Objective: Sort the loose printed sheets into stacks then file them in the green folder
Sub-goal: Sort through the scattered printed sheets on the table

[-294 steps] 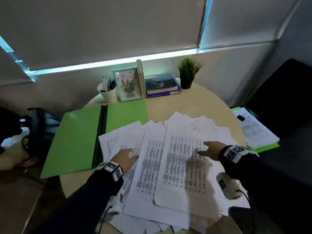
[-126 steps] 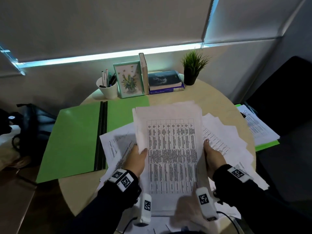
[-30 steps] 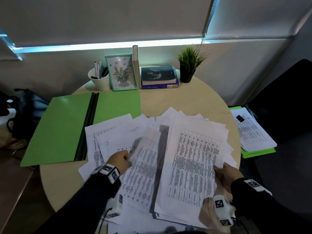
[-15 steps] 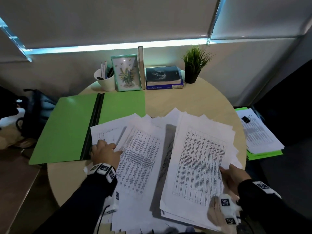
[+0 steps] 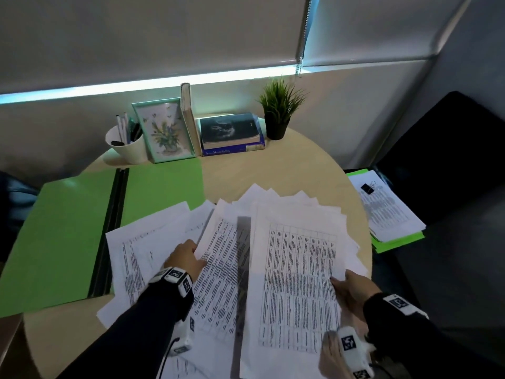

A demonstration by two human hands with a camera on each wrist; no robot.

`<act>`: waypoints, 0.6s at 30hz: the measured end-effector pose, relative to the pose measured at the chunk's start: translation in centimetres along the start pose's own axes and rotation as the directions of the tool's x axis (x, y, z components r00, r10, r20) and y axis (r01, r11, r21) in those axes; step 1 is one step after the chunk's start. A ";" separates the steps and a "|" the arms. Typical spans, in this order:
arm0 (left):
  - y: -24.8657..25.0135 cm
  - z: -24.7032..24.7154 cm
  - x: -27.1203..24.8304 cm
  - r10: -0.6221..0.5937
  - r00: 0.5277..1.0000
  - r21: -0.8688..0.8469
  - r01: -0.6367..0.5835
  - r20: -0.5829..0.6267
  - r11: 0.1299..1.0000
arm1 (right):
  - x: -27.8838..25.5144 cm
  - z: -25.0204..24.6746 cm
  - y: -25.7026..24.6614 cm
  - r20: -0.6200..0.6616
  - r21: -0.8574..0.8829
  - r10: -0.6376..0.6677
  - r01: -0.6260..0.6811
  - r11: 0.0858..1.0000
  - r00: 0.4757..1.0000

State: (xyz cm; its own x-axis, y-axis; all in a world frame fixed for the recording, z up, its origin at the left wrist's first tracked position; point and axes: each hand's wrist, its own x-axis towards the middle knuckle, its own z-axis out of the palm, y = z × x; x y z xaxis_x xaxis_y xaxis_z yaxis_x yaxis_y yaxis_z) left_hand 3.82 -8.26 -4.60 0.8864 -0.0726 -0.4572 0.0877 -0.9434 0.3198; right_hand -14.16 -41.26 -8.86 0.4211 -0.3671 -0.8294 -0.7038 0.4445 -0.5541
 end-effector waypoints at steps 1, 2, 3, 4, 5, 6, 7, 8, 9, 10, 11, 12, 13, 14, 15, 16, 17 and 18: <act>-0.1 0.1 0.1 0.006 1.000 -0.078 -0.006 -0.004 0.997 | 0.2 -0.1 0.0 -0.016 -0.025 -0.006 0.006 1.000 1.000; -0.3 0.3 0.2 0.013 1.000 -0.135 -0.013 -0.005 0.991 | 0.2 -0.1 0.0 -0.009 -0.039 -0.014 0.014 0.999 1.000; -0.4 0.4 0.3 0.031 1.000 -0.175 -0.031 -0.005 0.984 | 0.2 -0.1 -0.1 -0.008 -0.057 -0.008 0.008 0.998 1.000; -0.5 0.4 0.3 0.048 0.999 -0.182 -0.046 0.009 0.982 | 0.2 0.0 -0.3 -0.018 -0.085 0.003 -0.005 0.996 1.000; -0.6 0.3 0.2 0.062 0.998 -0.175 -0.057 0.023 0.983 | 0.6 0.0 -0.4 -0.041 -0.128 -0.007 0.002 0.992 0.999; -0.8 0.2 0.1 0.050 0.998 -0.170 -0.045 0.026 0.984 | 0.6 0.2 -0.4 -0.054 -0.179 -0.024 0.015 0.984 0.998; -0.9 -0.1 -0.1 0.029 0.999 -0.190 -0.025 0.018 0.981 | 0.3 0.5 -0.6 -0.056 -0.270 -0.053 0.036 0.962 0.997; -1.1 -0.5 -0.3 -0.001 1.000 -0.228 0.003 0.008 0.974 | 0.0 0.7 -0.9 -0.061 -0.368 -0.067 0.040 0.929 0.996; -1.4 -0.8 -0.5 -0.026 1.000 -0.267 0.022 -0.010 0.963 | -0.2 0.9 -1.2 -0.057 -0.456 -0.076 0.042 0.889 0.995; -1.6 -1.2 -0.8 -0.043 0.999 -0.291 0.033 -0.030 0.956 | -0.4 1.0 -1.3 -0.052 -0.514 -0.092 0.053 0.856 0.994; -2.0 -1.6 -1.1 -0.050 0.997 -0.309 0.031 -0.051 0.951 | -0.6 1.2 -1.6 -0.044 -0.556 -0.099 0.058 0.829 0.994; -2.4 -2.1 -1.4 -0.054 0.996 -0.329 0.027 -0.073 0.944 | -0.8 1.4 -1.8 -0.045 -0.601 -0.106 0.058 0.797 0.993; -2.9 -2.6 -1.8 -0.062 0.993 -0.355 0.024 -0.097 0.935 | -1.2 1.6 -2.1 -0.061 -0.658 -0.132 0.060 0.751 0.989; -3.5 -3.0 -2.1 -0.072 0.990 -0.385 0.021 -0.121 0.923 | -1.4 1.7 -2.1 -0.086 -0.724 -0.167 0.054 0.688 0.982; -4.1 -3.5 -2.5 -0.082 0.986 -0.416 0.014 -0.146 0.909 | -2.0 1.9 -2.3 -0.100 -0.762 -0.178 0.040 0.646 0.979; -4.8 -3.9 -2.9 -0.094 0.981 -0.455 0.006 -0.171 0.890 | -2.3 1.9 -2.3 -0.108 -0.775 -0.203 0.045 0.630 0.973; -5.4 -4.4 -3.4 -0.111 0.975 -0.495 0.001 -0.193 0.869 | -3.0 2.1 -2.4 -0.123 -0.783 -0.209 0.034 0.621 0.970; -5.8 -5.0 -4.0 -0.125 0.969 -0.531 -0.008 -0.214 0.847 | -3.0 2.1 -2.5 -0.123 -0.814 -0.232 0.036 0.579 0.965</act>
State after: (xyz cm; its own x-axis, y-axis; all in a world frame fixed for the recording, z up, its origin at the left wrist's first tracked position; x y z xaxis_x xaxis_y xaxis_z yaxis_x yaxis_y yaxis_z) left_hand 2.08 -0.85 -0.51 0.9451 0.1163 -0.3054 0.3083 -0.6271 0.7153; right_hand -12.54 -39.54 -5.12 0.4994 -0.5582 -0.6626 -0.8586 -0.4209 -0.2926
